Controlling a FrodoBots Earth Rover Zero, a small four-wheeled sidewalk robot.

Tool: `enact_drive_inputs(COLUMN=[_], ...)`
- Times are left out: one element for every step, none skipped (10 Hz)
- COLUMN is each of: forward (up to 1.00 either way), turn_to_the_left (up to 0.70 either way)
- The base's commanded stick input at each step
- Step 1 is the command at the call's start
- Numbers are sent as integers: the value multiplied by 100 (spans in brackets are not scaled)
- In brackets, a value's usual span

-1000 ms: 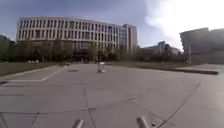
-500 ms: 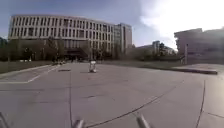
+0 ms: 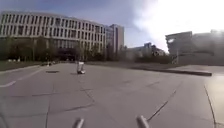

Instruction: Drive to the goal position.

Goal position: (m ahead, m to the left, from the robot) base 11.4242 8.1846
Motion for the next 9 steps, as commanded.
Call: enact_drive_inputs(forward=[100, 100, 100, 100, 100, 100, 100, 100, 100], turn_to_the_left=[0, 0, 0, 0, 0, 0, 0, 0, 0])
